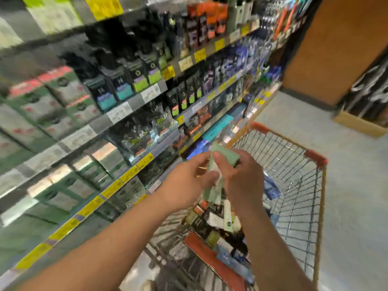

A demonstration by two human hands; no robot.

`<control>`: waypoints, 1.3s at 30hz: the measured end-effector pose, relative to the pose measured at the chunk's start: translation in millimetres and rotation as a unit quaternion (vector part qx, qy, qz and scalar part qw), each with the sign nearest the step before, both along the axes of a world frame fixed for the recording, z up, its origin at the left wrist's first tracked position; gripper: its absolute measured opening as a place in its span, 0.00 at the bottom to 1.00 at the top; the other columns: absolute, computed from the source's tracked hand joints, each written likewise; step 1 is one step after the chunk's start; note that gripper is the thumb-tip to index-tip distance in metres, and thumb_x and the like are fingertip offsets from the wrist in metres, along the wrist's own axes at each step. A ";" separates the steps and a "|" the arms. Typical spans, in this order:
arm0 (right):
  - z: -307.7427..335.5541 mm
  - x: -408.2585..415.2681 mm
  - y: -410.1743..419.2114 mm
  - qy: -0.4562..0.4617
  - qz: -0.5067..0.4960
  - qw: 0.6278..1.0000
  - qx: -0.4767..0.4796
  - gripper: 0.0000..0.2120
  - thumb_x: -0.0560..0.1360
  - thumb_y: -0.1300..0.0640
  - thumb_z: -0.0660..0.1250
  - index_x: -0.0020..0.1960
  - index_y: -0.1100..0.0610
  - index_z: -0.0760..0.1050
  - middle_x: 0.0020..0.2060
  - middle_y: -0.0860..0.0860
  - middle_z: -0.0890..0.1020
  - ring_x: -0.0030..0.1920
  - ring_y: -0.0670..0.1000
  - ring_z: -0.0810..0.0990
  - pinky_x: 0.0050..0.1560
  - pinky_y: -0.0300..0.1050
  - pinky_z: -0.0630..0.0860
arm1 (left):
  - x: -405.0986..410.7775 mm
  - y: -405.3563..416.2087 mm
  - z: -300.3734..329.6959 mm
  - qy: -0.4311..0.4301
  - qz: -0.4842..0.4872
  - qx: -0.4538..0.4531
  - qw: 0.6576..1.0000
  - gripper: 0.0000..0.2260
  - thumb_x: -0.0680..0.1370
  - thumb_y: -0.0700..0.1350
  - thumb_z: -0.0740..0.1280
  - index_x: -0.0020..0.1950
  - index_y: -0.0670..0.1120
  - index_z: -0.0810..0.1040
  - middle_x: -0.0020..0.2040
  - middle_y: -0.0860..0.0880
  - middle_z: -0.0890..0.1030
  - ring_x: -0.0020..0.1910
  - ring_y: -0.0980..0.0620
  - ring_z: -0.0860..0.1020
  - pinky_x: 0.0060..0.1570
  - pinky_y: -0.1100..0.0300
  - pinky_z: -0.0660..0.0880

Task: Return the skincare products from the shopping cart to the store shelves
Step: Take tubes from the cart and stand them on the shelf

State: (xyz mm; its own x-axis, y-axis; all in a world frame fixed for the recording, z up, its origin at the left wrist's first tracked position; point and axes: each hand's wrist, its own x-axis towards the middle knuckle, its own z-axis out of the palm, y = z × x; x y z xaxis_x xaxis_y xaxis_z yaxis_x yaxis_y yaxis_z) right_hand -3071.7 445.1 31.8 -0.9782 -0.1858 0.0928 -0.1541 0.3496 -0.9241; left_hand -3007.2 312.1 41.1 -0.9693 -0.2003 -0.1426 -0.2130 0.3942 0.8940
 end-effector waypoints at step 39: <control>181.7 352.1 -409.7 0.122 0.510 0.841 -0.132 0.12 0.66 0.45 0.77 0.48 0.39 0.81 0.37 0.43 0.84 0.30 0.44 0.70 0.32 0.40 0.72 | 442.2 -335.7 205.1 0.311 0.457 -0.038 0.833 0.14 0.76 0.47 0.71 0.62 0.54 0.81 0.54 0.56 0.87 0.54 0.52 0.84 0.58 0.45 0.80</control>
State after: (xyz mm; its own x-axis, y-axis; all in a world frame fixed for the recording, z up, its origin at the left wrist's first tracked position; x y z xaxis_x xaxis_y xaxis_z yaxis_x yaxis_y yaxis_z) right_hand -2719.7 35.4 213.5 -0.2678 -0.8588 0.4366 -0.4452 -0.2916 -0.8466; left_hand -2565.0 -23.6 246.2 -0.2890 -0.8801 0.3768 0.0388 0.3825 0.9231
